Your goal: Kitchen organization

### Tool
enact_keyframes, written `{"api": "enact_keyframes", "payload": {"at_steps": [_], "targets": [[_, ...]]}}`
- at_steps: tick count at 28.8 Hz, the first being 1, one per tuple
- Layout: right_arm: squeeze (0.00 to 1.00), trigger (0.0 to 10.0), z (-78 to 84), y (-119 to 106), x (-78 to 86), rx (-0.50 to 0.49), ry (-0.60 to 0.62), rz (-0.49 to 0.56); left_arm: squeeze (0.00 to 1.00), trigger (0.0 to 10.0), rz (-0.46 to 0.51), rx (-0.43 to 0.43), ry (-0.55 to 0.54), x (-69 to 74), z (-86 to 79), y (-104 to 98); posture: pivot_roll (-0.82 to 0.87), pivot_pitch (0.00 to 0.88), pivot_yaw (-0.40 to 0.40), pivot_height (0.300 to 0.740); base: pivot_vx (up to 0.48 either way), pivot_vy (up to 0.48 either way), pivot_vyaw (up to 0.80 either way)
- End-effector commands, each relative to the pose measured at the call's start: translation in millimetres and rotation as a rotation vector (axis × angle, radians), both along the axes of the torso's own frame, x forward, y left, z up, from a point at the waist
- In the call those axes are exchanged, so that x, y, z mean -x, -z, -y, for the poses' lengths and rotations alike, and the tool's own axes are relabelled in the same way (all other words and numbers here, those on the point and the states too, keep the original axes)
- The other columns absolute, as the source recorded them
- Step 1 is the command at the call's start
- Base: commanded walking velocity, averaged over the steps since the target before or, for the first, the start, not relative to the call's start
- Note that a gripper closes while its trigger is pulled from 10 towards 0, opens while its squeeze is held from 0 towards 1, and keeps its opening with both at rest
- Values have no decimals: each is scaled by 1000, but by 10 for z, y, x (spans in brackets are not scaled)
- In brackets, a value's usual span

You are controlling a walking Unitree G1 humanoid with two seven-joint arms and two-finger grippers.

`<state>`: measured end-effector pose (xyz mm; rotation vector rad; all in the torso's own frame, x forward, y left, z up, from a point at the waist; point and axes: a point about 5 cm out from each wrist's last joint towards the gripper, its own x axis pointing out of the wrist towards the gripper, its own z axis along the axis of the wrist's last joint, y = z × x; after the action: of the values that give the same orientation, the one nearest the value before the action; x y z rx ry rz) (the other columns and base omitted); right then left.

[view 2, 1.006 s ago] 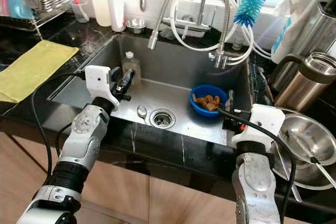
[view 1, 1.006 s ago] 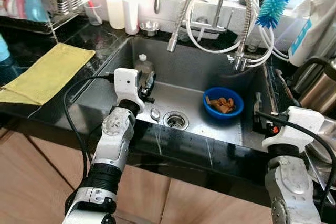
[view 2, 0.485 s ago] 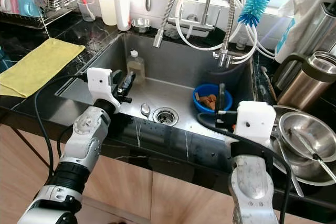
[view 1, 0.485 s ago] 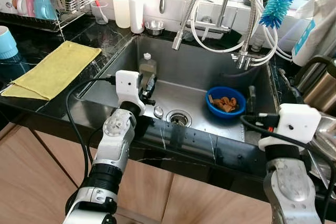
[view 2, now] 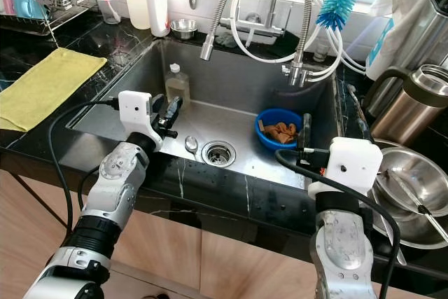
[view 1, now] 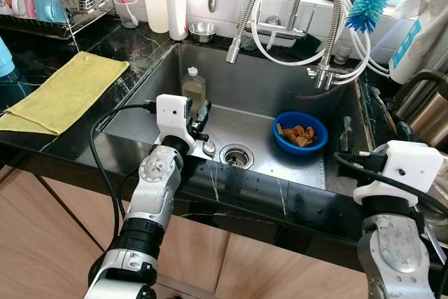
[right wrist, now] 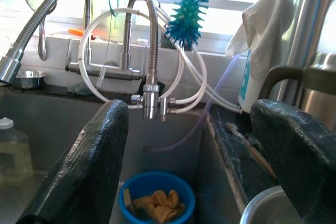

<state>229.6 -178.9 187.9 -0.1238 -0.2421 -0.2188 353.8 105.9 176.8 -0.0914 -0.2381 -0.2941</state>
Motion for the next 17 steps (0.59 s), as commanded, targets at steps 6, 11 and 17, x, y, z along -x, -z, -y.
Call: {"api": "enact_keyframes", "payload": {"at_steps": [6, 11, 17], "targets": [[0, 10000, 18, 26, -18, -26, 10, -22, 0, 10000, -4, 6, 9, -15, 19, -18, 64, 104, -67, 740, 0, 384, 0], [0, 10000, 2, 12, -46, -53, 7, -3, 0, 10000, 7, 3, 10, -22, 15, -49, 69, 103, -61, 740, 0, 392, -156], [0, 10000, -7, 10, -56, -68, 8, 2, 0, 10000, 16, 0, 14, -22, 20, -68, 71, 101, -57, 740, 0, 0, 0]]}}
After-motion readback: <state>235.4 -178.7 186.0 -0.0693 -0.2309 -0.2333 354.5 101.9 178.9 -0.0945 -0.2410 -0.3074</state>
